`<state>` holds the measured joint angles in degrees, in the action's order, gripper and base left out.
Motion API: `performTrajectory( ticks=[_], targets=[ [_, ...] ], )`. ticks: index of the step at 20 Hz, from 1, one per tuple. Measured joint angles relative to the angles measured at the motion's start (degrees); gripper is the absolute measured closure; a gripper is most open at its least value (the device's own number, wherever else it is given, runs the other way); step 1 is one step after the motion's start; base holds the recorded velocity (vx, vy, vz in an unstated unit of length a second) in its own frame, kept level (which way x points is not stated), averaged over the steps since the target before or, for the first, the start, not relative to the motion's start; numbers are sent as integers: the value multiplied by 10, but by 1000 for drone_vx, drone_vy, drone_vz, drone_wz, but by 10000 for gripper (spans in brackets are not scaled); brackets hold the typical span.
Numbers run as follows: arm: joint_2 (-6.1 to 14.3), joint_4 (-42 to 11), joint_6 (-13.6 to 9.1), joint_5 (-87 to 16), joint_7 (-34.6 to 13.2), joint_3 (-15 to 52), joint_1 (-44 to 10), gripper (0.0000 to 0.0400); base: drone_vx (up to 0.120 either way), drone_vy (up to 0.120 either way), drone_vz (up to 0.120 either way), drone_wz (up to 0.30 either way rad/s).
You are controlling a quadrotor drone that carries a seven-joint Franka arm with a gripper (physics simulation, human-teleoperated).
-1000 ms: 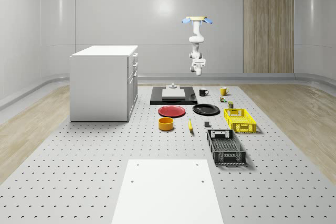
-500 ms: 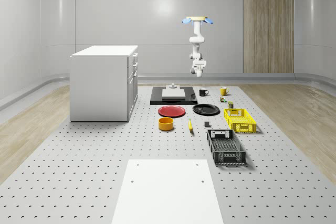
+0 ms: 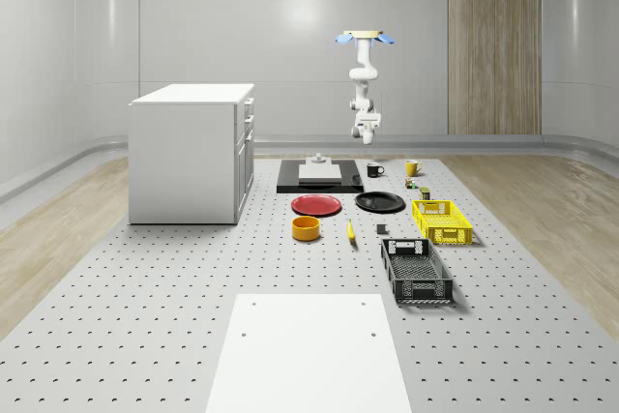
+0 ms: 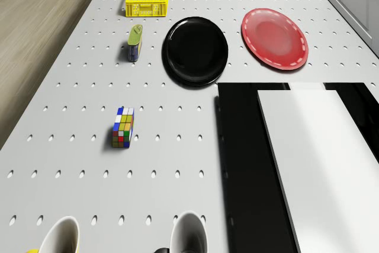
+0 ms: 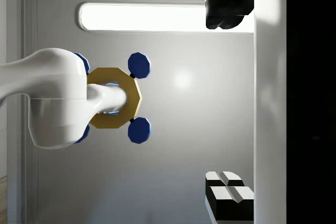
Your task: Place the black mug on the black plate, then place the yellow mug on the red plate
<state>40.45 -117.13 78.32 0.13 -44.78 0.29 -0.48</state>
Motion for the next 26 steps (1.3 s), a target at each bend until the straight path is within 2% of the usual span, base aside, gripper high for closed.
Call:
performTrajectory(
  ticks=[13, 19, 26],
  targets=[
    [4, -4, 5, -3, 0, 3, -1, 0, 120, 0, 0, 0],
    [6, -5, 8, -11, -1, 8, -3, 0, 0, 0, -33, 0],
    [8, -8, 11, -36, -4, 26, -9, 0, 0, 0, -120, 0]
  ],
)
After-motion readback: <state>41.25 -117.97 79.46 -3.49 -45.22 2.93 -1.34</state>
